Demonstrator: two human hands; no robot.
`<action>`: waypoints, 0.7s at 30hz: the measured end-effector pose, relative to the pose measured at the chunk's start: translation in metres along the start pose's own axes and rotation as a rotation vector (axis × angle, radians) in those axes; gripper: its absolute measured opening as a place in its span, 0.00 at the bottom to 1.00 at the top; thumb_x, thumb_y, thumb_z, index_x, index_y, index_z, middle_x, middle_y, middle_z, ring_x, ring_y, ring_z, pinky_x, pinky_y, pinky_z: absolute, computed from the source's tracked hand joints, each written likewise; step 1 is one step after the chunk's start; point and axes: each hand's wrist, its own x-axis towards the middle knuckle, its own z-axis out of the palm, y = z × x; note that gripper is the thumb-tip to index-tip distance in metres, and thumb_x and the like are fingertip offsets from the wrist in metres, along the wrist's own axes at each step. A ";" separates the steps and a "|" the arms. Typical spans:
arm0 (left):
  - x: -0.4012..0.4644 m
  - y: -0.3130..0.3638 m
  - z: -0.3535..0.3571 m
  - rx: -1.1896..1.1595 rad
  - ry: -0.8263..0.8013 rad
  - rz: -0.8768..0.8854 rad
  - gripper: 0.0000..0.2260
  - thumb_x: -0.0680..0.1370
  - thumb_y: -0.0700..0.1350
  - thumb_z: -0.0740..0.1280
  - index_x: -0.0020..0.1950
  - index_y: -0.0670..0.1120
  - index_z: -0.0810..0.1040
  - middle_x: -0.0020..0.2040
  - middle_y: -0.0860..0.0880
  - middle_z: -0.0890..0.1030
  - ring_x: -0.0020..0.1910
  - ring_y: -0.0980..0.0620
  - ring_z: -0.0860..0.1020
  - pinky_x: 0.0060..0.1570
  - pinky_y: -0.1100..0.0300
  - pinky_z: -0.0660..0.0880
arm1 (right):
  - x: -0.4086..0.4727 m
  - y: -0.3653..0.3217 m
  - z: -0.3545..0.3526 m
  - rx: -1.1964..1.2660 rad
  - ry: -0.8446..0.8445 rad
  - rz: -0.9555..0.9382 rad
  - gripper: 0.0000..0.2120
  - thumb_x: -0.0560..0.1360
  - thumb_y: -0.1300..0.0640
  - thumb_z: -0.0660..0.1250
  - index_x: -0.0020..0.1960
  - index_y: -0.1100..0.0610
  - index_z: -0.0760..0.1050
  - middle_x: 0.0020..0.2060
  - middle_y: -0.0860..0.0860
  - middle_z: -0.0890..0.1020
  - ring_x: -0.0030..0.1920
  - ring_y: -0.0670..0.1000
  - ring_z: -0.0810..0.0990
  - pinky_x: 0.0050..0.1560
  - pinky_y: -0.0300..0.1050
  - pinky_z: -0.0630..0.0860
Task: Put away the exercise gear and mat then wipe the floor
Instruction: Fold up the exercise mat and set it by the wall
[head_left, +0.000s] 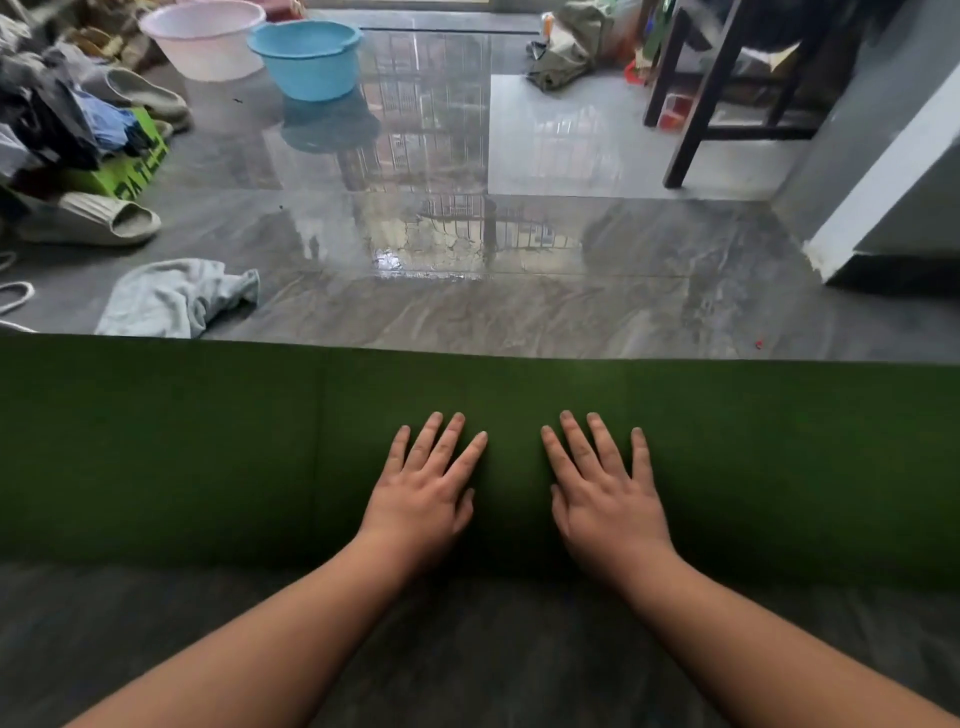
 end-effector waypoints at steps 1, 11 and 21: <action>-0.002 -0.001 0.009 -0.002 -0.040 -0.007 0.29 0.79 0.59 0.46 0.78 0.57 0.38 0.80 0.49 0.41 0.79 0.46 0.40 0.76 0.42 0.39 | 0.000 0.000 0.007 0.007 -0.018 0.013 0.31 0.76 0.44 0.56 0.78 0.51 0.61 0.77 0.51 0.62 0.77 0.58 0.60 0.72 0.71 0.53; -0.003 0.007 0.060 -0.064 -0.227 -0.121 0.30 0.72 0.60 0.29 0.75 0.59 0.30 0.80 0.51 0.38 0.78 0.47 0.36 0.74 0.38 0.37 | -0.012 0.004 0.064 0.101 -0.250 0.139 0.31 0.77 0.41 0.48 0.80 0.46 0.53 0.79 0.49 0.56 0.79 0.58 0.54 0.72 0.69 0.47; -0.001 0.011 0.097 -0.066 -0.298 -0.150 0.32 0.74 0.67 0.34 0.76 0.60 0.30 0.78 0.50 0.31 0.75 0.47 0.28 0.70 0.35 0.31 | -0.004 0.002 0.100 0.175 -0.395 0.187 0.32 0.77 0.35 0.36 0.76 0.43 0.26 0.77 0.47 0.30 0.76 0.54 0.28 0.73 0.66 0.31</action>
